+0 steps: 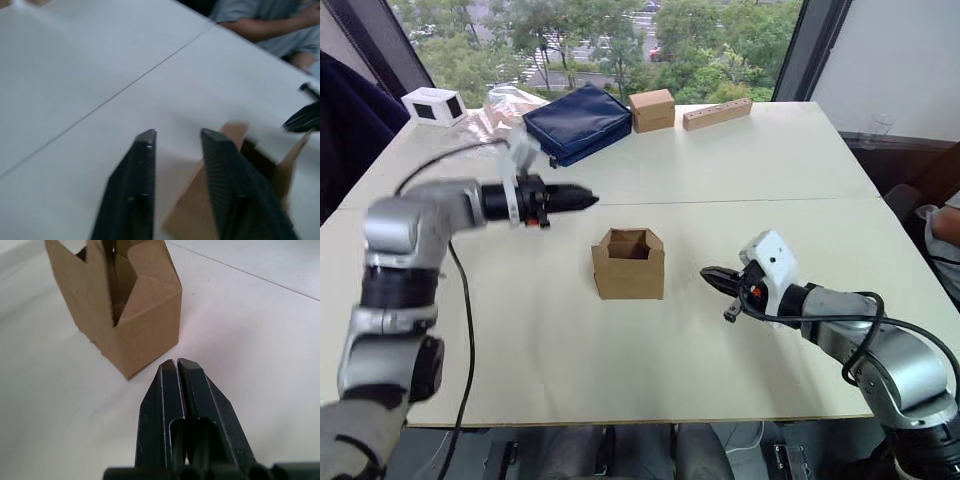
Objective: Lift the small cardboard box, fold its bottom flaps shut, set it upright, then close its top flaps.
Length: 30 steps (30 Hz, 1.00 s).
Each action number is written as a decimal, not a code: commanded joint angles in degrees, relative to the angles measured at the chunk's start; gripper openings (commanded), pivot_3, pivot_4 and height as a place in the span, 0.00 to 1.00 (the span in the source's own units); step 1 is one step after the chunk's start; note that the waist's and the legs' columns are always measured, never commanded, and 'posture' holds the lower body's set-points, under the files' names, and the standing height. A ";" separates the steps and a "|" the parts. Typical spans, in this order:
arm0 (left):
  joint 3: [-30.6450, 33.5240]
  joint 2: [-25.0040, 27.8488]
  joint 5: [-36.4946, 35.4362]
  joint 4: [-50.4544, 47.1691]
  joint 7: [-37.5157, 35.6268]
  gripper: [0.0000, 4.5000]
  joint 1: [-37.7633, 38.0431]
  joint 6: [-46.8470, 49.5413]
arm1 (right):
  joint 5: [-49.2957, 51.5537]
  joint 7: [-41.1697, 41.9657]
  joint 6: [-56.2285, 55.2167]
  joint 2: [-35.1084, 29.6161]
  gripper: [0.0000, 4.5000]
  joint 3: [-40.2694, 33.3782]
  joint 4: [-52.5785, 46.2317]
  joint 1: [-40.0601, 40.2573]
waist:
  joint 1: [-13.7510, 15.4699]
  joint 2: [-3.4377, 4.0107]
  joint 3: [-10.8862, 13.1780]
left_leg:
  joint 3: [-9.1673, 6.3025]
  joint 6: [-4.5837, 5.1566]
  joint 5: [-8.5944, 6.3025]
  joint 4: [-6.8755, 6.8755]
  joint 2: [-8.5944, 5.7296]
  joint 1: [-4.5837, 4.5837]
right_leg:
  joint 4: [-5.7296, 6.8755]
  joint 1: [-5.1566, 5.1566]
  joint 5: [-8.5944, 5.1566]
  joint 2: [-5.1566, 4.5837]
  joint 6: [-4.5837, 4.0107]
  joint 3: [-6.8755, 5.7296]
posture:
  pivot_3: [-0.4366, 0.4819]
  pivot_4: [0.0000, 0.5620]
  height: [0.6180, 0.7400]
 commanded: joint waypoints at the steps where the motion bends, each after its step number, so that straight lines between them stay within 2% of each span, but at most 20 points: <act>1: 3.41 -1.63 -0.43 -9.38 6.66 0.00 7.02 -3.77 | -1.11 1.68 -1.29 1.83 0.00 1.53 0.61 -1.75 | 0.62 -0.01 -0.03 | -0.05 -0.01 0.01 0.01 -0.02 -0.01 | -0.04 0.01 0.01 0.00 0.01 -0.05 | 0.48 0.27 1.00; 6: 3.11 -4.06 -0.83 -12.29 10.39 0.00 15.93 -6.88 | -4.29 0.57 -2.50 5.98 0.00 4.29 3.72 -4.30 | 1.01 -0.01 -0.04 | -0.01 0.00 0.00 0.00 -0.03 0.09 | -0.06 0.11 0.01 0.00 0.01 -0.05 | 0.48 0.27 1.00; 10: -0.55 -4.07 0.57 -11.79 10.48 0.00 21.20 -10.17 | -7.43 -0.22 -3.15 8.76 0.00 6.67 5.54 -6.10 | 0.80 0.01 -0.06 | 0.01 0.00 0.00 -0.05 -0.02 0.13 | -0.05 0.11 0.01 0.02 0.00 -0.08 | 0.48 0.27 1.00; 13: -1.95 -4.87 0.43 -10.71 10.90 0.00 22.38 -11.25 | -10.23 -1.05 -3.86 10.12 0.00 8.09 7.58 -7.02 | 0.83 0.01 -0.06 | 0.01 0.00 0.00 -0.06 -0.02 0.14 | -0.05 0.12 0.01 0.02 0.00 -0.09 | 0.48 0.27 1.00; 17: -7.32 -4.28 3.47 -9.54 10.09 0.00 24.02 -14.72 | -13.50 -0.13 -5.37 10.89 0.00 10.35 9.87 -7.06 | 0.89 0.03 -0.08 | 0.01 0.00 0.00 -0.06 -0.08 0.15 | -0.05 0.13 0.01 0.02 0.00 -0.12 | 0.48 0.27 1.00; 30: -10.34 -3.06 0.07 -14.72 8.42 0.00 28.27 -12.17 | -11.13 4.57 -0.99 10.59 0.00 10.58 2.30 -1.96 | 0.37 0.05 -0.09 | -0.01 0.01 -0.01 -0.07 -0.03 0.15 | -0.05 0.14 0.01 0.02 0.00 -0.12 | 0.48 0.27 1.00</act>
